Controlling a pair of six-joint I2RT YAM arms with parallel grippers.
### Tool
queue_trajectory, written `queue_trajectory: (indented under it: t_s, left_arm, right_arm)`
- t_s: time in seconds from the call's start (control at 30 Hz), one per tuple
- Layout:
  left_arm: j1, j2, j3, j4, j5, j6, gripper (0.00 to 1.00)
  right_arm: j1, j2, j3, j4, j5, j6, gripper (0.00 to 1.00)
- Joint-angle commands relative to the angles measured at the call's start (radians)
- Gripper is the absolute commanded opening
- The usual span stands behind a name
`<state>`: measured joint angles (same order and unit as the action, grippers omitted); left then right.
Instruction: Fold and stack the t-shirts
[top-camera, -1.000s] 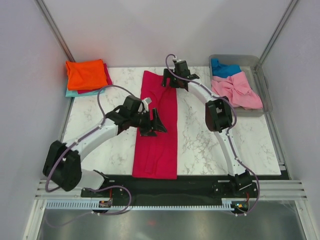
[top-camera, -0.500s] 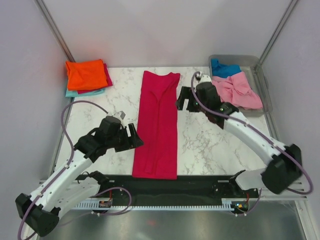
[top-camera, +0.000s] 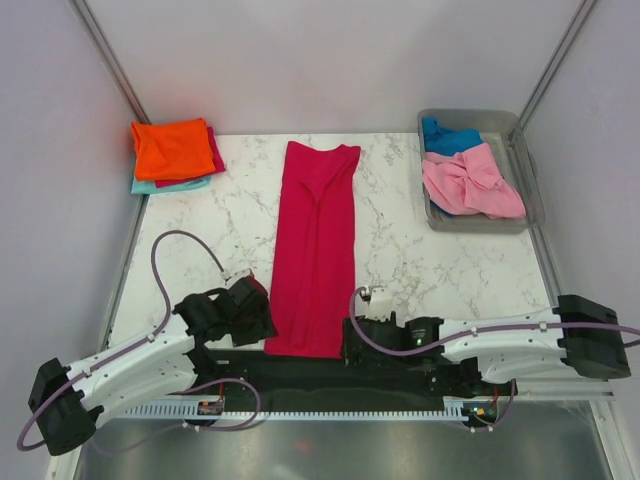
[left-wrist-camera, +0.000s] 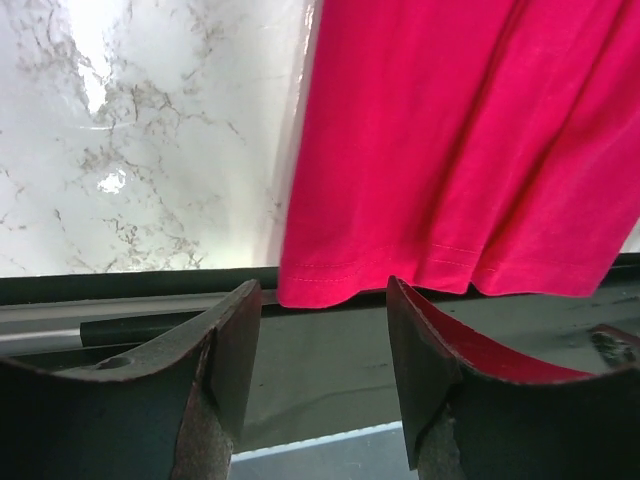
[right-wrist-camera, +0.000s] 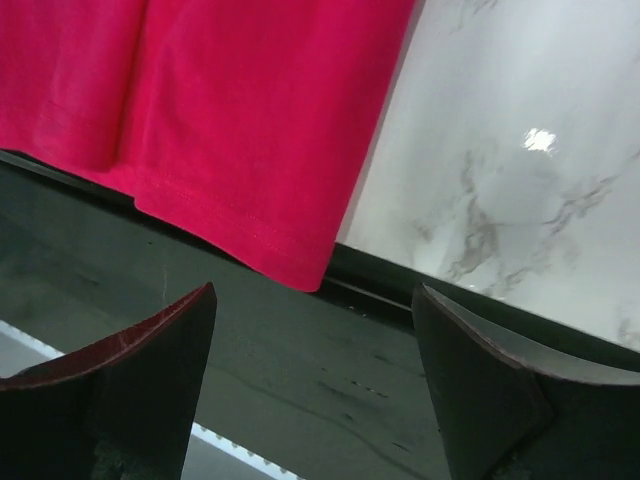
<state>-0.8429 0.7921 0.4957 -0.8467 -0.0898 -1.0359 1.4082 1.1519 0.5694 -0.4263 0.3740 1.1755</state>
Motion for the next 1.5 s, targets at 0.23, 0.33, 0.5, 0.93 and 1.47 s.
queue_trajectory:
  t_s: [0.23,0.33,0.5,0.93,1.47]
  left_arm:
    - [-0.061,0.035,-0.069,0.064,-0.076,-0.142,0.57]
    - [-0.061,0.036,-0.091,0.09,-0.071,-0.141,0.54]
    - [-0.064,0.019,-0.112,0.106,-0.056,-0.13,0.52]
    - [-0.065,0.006,-0.117,0.113,-0.057,-0.116,0.48]
    - [-0.065,-0.024,-0.108,0.189,0.024,-0.041,0.02]
  right_arm:
    - [0.08,0.144,0.011,0.126,0.157,0.197,0.75]
    - [0.08,0.115,-0.028,0.167,0.171,0.207,0.7]
    - [0.078,0.123,-0.075,0.244,0.143,0.214,0.63]
    - [0.08,0.131,-0.111,0.276,0.137,0.234,0.3]
    - [0.08,0.017,-0.146,0.172,0.171,0.263,0.0]
